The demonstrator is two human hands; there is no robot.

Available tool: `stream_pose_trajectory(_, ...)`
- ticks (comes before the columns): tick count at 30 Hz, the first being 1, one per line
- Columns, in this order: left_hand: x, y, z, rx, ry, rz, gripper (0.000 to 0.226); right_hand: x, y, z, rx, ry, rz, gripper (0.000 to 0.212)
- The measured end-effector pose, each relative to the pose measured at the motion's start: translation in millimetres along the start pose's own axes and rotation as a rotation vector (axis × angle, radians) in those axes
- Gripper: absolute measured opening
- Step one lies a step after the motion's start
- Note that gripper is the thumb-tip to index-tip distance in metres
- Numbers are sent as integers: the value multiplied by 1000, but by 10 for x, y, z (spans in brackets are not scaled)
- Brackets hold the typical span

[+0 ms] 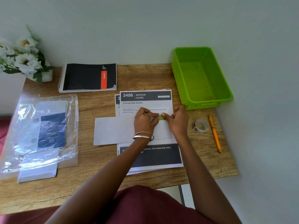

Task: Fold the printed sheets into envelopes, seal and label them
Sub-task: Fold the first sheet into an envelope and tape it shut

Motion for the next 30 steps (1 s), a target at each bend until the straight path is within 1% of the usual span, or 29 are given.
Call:
stream_pose_trajectory(7,2,17,-39,13,-35,-16,17,20,-60,-9,43,-16,69,46)
stream_pose_trajectory(10,24,27,-139,-19,-113,-12,16,-6,-54,-57,115,-43,59,36)
stream_pose_trajectory(12,26,36,-273,-136,-168,-73,14,-46,-49,-124,233,-97,61,24)
stream_pose_trajectory(14,-2,33,-451,-304,-119,-144,15,-112,-19,-191,296,-132,29,11)
stream_pose_trajectory(15,-32,34,-552,-345,-65,-147,15,-159,-14,-218,272,-126,-1,11)
stream_pose_trajectory(16,-69,29,-651,-346,-25,-138,15,-203,1,-231,222,-112,-41,10)
stream_pose_trajectory(18,-173,10,-832,-238,20,-126,14,-304,10,-225,106,-95,-95,2)
stream_pose_trajectory(20,-299,-54,-974,3,70,-200,16,-388,-12,-168,17,-79,-121,19)
stream_pose_trajectory(22,-440,-133,-1082,230,88,-398,31,-451,-40,-91,-90,-76,-102,39)
stream_pose_trajectory(23,-507,-166,-1121,288,70,-501,43,-473,-60,-58,-141,-83,-78,50)
stream_pose_trajectory(24,-568,-193,-1157,304,41,-584,54,-483,-70,-23,-185,-82,-61,58)
stream_pose_trajectory(26,-653,-238,-1205,281,-5,-683,68,-489,-81,29,-257,-77,-9,64)
stream_pose_trajectory(28,-682,-288,-1231,278,-17,-709,74,-466,-81,59,-273,-80,66,65)
stream_pose_trajectory(30,-666,-308,-1273,230,5,-715,76,-429,-93,63,-234,-94,138,67)
Point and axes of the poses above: each hand's wrist, its own x-axis towards the middle knuckle, its own z-axis out of the palm, y = z × x, the point moved 1 cm from there along x, towards the middle knuckle, and after that the axes turned 11 degrees about -y, right-handed, at the moved point
